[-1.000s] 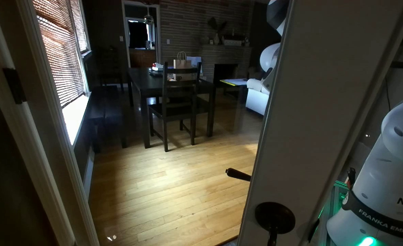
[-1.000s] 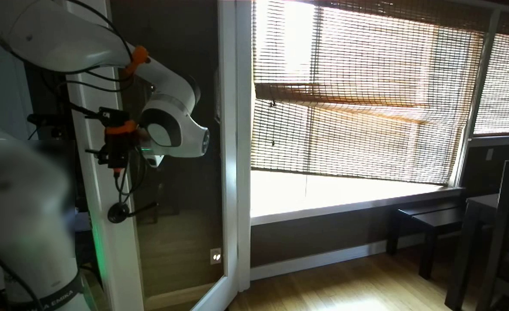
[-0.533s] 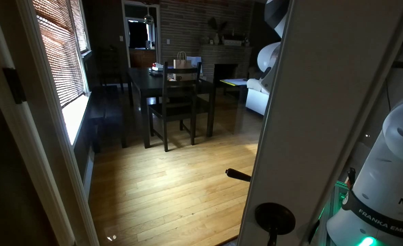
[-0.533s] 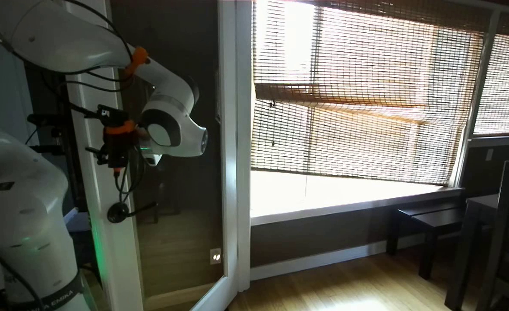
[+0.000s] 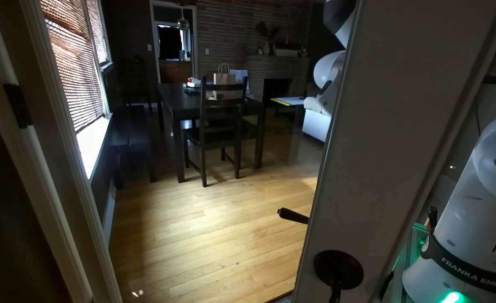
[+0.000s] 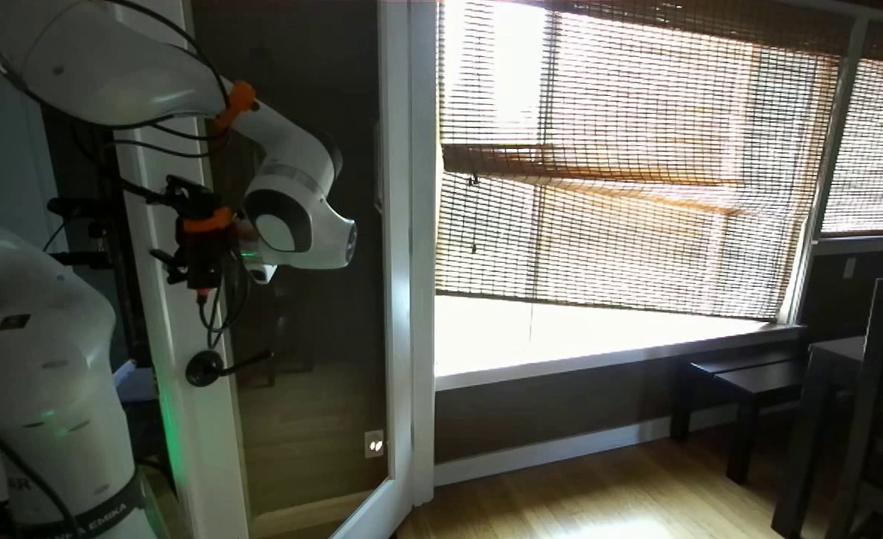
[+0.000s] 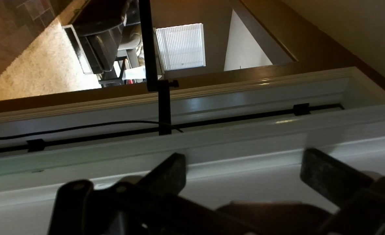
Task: Open the left door.
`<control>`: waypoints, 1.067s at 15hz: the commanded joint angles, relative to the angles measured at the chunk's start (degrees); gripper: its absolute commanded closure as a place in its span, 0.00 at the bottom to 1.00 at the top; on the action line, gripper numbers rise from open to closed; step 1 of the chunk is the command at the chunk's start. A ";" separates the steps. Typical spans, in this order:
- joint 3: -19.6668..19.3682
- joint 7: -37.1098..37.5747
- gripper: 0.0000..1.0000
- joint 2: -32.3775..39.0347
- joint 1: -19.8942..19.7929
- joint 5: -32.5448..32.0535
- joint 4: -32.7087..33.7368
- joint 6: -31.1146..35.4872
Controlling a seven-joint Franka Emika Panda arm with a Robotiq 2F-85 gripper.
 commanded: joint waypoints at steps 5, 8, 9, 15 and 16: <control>-3.11 -1.77 0.00 -0.48 -0.72 -1.27 5.18 1.63; -5.77 -2.72 0.00 1.96 -1.78 -5.64 12.56 3.12; -6.60 -2.78 0.00 2.86 -1.87 -7.85 15.18 3.33; -9.16 -4.95 0.00 6.50 -1.40 -21.77 27.19 10.88; -9.25 -4.28 0.00 6.35 -1.64 -22.93 27.87 13.41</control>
